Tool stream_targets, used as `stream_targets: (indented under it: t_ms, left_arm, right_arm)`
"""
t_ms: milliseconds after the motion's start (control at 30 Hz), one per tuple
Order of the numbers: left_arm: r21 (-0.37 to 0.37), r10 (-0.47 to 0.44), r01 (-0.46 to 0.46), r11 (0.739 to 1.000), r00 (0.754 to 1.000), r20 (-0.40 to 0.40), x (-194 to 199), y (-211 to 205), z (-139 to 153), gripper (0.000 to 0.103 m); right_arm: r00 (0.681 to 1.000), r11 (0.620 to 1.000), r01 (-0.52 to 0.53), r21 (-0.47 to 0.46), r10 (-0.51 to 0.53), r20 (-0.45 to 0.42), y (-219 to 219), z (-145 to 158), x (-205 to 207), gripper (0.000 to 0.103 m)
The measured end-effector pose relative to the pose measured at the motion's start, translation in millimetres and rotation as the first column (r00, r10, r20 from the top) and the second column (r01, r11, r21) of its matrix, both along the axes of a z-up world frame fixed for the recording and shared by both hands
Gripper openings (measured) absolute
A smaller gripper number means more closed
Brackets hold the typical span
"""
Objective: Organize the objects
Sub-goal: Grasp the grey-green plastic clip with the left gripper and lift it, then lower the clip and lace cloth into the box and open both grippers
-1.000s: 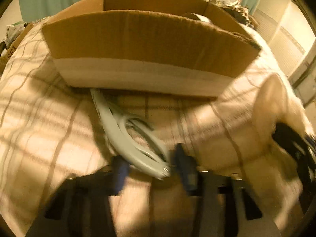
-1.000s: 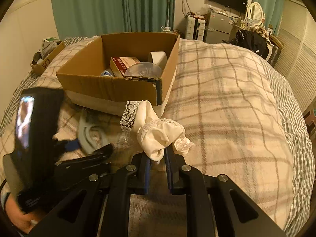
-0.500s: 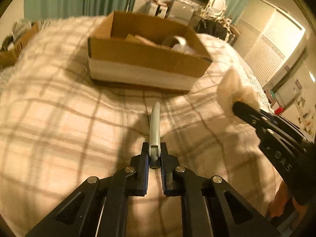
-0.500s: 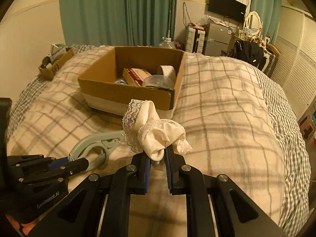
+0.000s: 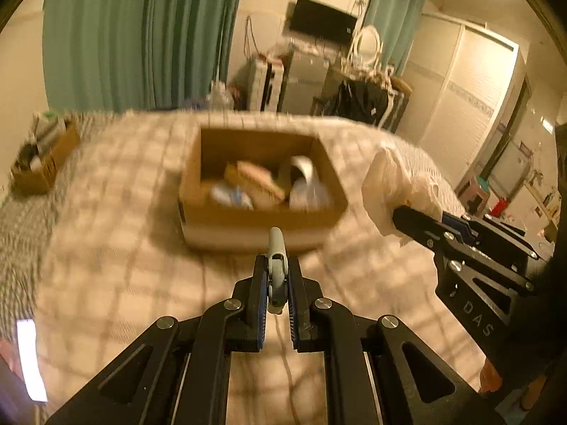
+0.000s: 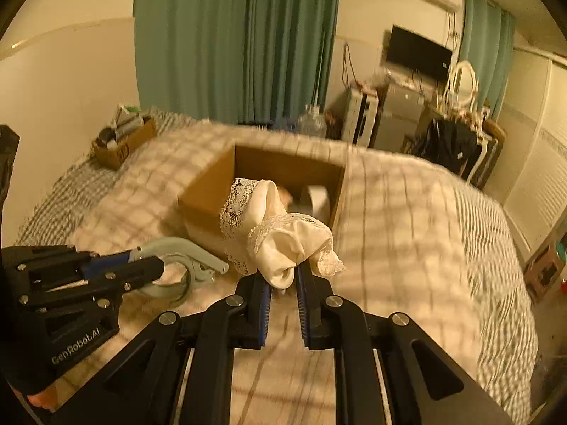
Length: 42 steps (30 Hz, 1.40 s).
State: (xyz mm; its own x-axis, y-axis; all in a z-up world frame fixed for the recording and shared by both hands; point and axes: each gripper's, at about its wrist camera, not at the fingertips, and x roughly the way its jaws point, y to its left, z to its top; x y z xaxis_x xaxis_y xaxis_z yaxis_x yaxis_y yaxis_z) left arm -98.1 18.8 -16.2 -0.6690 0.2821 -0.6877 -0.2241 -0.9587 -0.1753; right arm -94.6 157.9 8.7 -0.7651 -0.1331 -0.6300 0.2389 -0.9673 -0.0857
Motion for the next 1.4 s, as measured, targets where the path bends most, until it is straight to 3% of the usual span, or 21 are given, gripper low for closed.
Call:
stream_targets:
  t_ms: [333, 533, 633, 967, 1200, 1400]
  left_arm:
    - [-0.048, 0.028, -0.037, 0.998, 0.985, -0.167, -86.1, 5.5, 68.5, 0.009]
    - [-0.086, 0.050, -0.068, 0.994, 0.978, -0.202, -145.4, 9.6, 71.9, 0.009]
    - [-0.107, 0.059, -0.081, 0.991, 0.979, -0.198, -167.8, 8.9, 57.3, 0.009]
    - [-0.164, 0.025, -0.057, 0.985, 0.981, -0.192, -203.4, 16.5, -12.1, 0.009]
    - [-0.180, 0.018, -0.054, 0.982, 0.981, -0.195, -203.9, 17.5, -27.8, 0.009]
    - [-0.180, 0.029, -0.057, 0.982, 0.988, -0.152, -187.3, 12.3, -41.6, 0.009]
  right_arm:
    - [0.994, 0.998, -0.056, -0.028, 0.053, -0.094, -5.7, 75.8, -77.3, 0.012]
    - [0.996, 0.996, -0.041, -0.079, 0.034, -0.087, -0.6, 92.0, -144.7, 0.012]
    - [0.998, 0.994, -0.035, -0.102, 0.029, -0.059, -1.0, 77.5, -174.7, 0.012]
    - [0.994, 0.993, -0.045, -0.112, 0.055, 0.093, -0.7, -19.2, -232.7, 0.012]
    - [0.987, 0.993, -0.044, -0.114, 0.061, 0.149, 4.9, -48.2, -244.4, 0.012]
    - [0.982, 0.993, -0.040, -0.108, 0.058, 0.177, 5.8, -58.5, -242.3, 0.012]
